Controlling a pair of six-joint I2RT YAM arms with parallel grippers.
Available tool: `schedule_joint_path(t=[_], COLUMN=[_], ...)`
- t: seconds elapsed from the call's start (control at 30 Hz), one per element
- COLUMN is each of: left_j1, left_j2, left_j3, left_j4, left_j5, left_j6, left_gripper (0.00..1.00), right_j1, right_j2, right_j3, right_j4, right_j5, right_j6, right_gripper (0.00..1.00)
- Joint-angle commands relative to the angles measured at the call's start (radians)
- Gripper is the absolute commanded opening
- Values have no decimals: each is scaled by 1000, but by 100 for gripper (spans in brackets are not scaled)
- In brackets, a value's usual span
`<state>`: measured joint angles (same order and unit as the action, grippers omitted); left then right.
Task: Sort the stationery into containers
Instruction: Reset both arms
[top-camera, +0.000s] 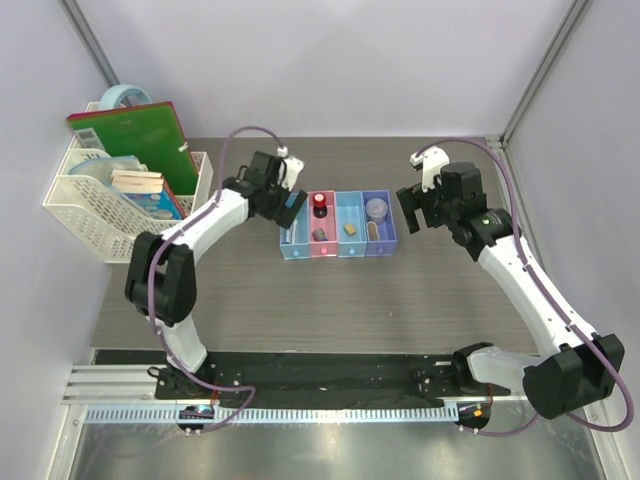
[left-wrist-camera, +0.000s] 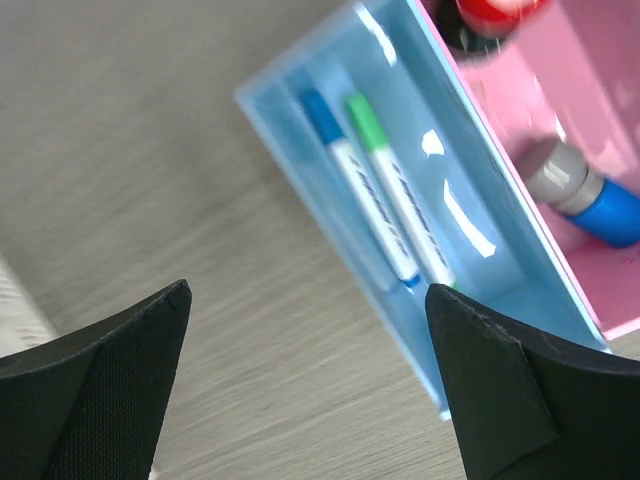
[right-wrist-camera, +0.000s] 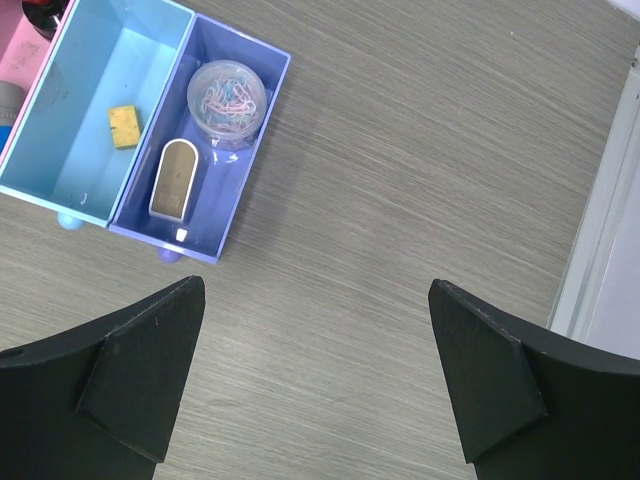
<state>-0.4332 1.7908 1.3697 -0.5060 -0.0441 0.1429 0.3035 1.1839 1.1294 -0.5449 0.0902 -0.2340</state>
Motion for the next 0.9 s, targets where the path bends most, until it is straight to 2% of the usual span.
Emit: schedule_joint_path(t=[0.0, 0.17, 0.3, 0.4, 0.57, 0.87], left_j1=[42, 44, 51, 73, 113, 149], left_j2=[-165, -352, -595, -707, -801, -835], left_j3=[124, 77, -84, -161, -210, -228], left_j4=[-31, -92, -60, -87, -109, -104], left_j5=[-17, -71, -111, -67, -34, -4], left_j6=[-5, -22, -37, -52, -75, -114], left_gripper=[100, 100, 100, 100, 100, 100], right_j1=[-4, -4, -4, -4, -4, -17], right_j2=[-49, -89, -102, -119, -129, -133], right_j3=[-20, -42, -46, -49, -54, -68], right_j4=[14, 8, 7, 3, -7, 0], right_j5=[-27, -67, -76, -121, -136, -145], right_j6=[-8, -7, 7, 13, 12, 28], right_gripper=[100, 100, 100, 100, 100, 100])
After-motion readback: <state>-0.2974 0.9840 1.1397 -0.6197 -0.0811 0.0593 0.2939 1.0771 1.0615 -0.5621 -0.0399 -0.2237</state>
